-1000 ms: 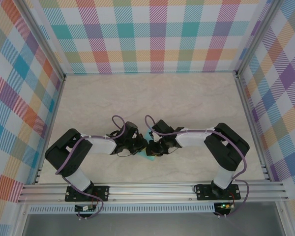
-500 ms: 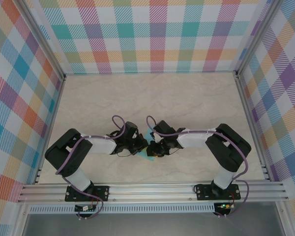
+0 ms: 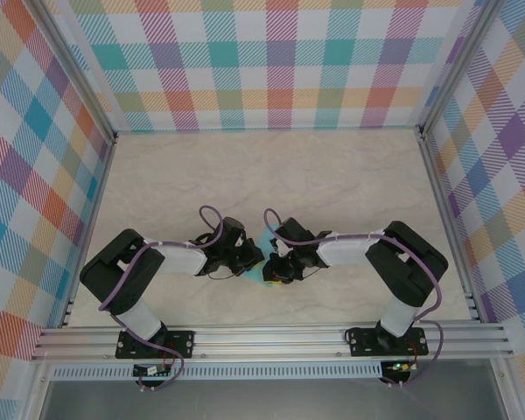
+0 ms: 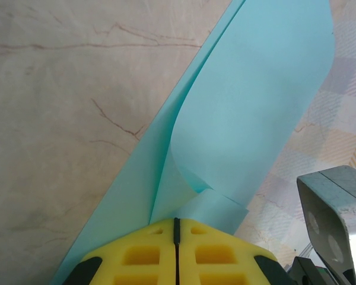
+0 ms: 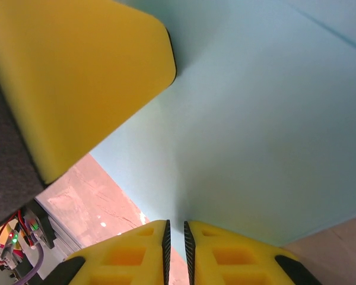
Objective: Fold a paper plane with a square sheet of paper (pick it up from the middle)
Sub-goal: Fold the triangle a second time at the center of the table.
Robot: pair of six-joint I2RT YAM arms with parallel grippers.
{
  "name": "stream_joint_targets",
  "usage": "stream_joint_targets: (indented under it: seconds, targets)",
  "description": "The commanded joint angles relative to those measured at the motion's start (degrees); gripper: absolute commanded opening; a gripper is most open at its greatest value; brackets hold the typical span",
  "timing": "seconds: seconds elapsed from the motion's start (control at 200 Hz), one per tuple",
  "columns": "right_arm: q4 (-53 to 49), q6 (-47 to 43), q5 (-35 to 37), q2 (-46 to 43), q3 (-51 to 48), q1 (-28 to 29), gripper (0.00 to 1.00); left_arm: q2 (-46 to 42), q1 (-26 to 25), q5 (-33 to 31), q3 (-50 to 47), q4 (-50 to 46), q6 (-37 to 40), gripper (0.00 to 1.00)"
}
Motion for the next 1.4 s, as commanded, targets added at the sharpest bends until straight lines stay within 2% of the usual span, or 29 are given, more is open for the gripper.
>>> stream_joint_targets:
  seconds: [0.0, 0.22, 0.595, 0.765, 1.01, 1.18, 1.395]
  targets:
    - [-4.84, 0.81, 2.52, -0.37, -2.22, 0.84, 0.18, 1.21, 0.37, -2.28, -2.22, -5.15, 1.05, 0.06]
    - [-2.10, 1.70, -0.94, -4.97, -2.03, 0.94, 0.19, 1.13, 0.37, -2.12, -2.32, -4.79, 0.90, 0.06]
    - [4.69, 4.52, -2.54, 0.92, -6.32, 1.58, 0.19, 1.12, 0.37, -1.86, -2.32, -4.79, 1.07, 0.06]
    - [2.64, 4.79, -0.73, -1.40, -7.51, 2.08, 0.18, 1.04, 0.37, -1.86, -2.45, -4.79, 1.06, 0.06]
    - [-0.07, 4.08, 0.55, -6.40, -3.55, 2.07, 0.18, 0.77, 0.40, -1.70, -2.41, -4.87, 1.06, 0.06]
    - [0.95, 4.27, 0.44, -5.61, -1.82, 2.07, 0.18, 0.60, 0.38, -1.73, -2.46, -5.05, 1.05, 0.06]
    - [3.87, 5.02, -0.57, -3.12, -4.33, 2.08, 0.18, 0.60, 0.40, -1.68, -2.40, -4.92, 1.09, 0.06]
